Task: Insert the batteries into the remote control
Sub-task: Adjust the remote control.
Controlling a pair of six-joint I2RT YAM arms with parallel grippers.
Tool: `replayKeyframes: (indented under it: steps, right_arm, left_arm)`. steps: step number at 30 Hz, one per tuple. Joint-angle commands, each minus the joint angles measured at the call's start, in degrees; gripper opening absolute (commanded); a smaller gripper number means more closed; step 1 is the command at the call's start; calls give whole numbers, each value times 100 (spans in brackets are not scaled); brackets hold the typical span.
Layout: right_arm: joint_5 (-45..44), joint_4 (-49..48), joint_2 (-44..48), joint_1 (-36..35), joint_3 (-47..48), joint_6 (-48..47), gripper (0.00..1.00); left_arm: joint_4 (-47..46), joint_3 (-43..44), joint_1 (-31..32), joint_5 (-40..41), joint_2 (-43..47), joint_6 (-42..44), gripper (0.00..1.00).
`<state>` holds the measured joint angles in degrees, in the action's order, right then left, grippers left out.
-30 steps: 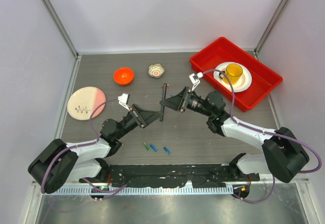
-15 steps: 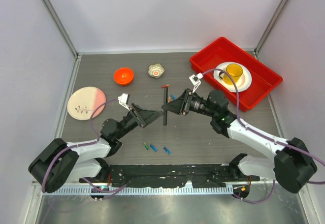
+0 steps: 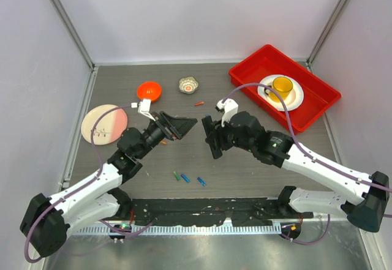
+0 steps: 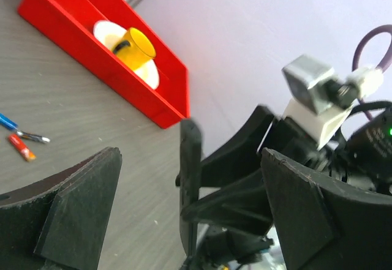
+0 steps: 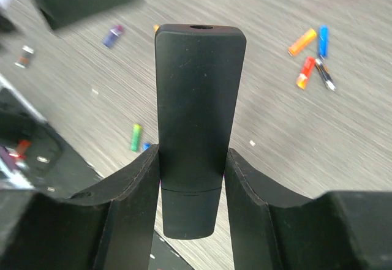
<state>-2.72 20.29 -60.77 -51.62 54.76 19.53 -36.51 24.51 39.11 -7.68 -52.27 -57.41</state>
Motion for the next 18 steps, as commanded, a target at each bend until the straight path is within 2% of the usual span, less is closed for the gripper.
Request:
replayKeyframes:
  steps: [1, 11, 18]
  right_arm:
    - [-1459, 774, -154, -279, 96, -433, 22]
    - [-1407, 555, -356, -586, 166, -344, 22]
    - [-1389, 572, -427, -709, 228, -283, 22]
  left_arm:
    - [1191, 431, 88, 505, 7, 872, 100]
    - [848, 634, 483, 355, -837, 907, 84]
    - [-48, 607, 536, 250, -1303, 565, 84]
